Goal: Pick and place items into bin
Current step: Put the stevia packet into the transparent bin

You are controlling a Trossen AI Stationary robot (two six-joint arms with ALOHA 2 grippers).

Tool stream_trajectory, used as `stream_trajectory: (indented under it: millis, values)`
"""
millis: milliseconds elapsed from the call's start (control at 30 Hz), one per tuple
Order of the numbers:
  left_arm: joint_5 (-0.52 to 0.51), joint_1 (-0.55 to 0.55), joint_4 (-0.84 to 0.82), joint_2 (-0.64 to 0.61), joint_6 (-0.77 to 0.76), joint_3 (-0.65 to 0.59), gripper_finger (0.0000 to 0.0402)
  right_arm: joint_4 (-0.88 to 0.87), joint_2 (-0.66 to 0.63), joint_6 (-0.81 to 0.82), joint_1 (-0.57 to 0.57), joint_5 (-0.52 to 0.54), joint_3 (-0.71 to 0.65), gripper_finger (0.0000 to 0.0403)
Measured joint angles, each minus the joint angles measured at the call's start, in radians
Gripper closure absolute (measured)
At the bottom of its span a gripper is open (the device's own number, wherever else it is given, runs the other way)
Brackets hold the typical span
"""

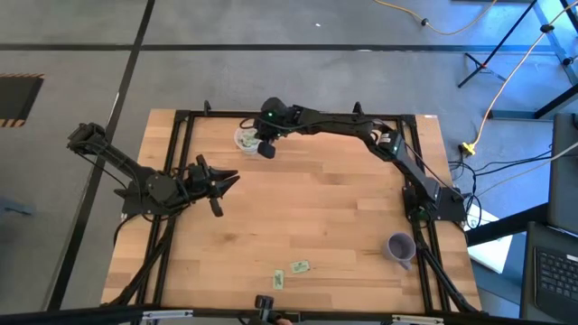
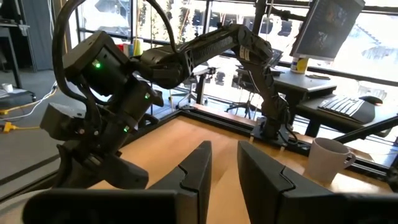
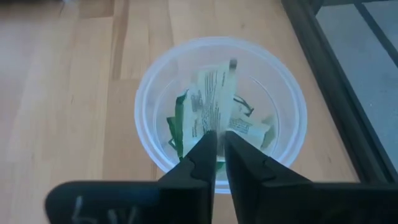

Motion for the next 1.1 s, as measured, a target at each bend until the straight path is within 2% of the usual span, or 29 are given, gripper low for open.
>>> stream_trajectory:
  millis: [233,400,600,800,967,1100]
  values:
    - [0.0,0.0,0.0,0.0,0.001,0.0,0.0329,-0.007,-0.006,-0.001,0.0,0.0,0.0,0.0336]
    - [0.0,0.0,-0.003,0.0,0.001,0.0,0.0329,-0.074,-0.077,-0.006,0.021,-0.001,-0.001,0.033]
    - [0.001,0.0,-0.03,0.0,0.002,0.0,0.0329,-0.222,-0.19,-0.063,0.107,-0.005,-0.001,0.033]
    - [0.002,0.0,-0.068,0.0,0.0,0.0,0.0329,-0.293,-0.267,-0.065,0.219,-0.003,-0.013,0.033]
    - [0.038,0.0,-0.078,0.0,0.001,0.0,0.0329,-0.263,-0.362,0.023,0.315,0.01,-0.185,0.033]
    - [0.075,0.0,-0.089,0.0,0.001,0.0,0.0329,-0.163,-0.466,0.09,0.414,0.134,-0.403,0.033]
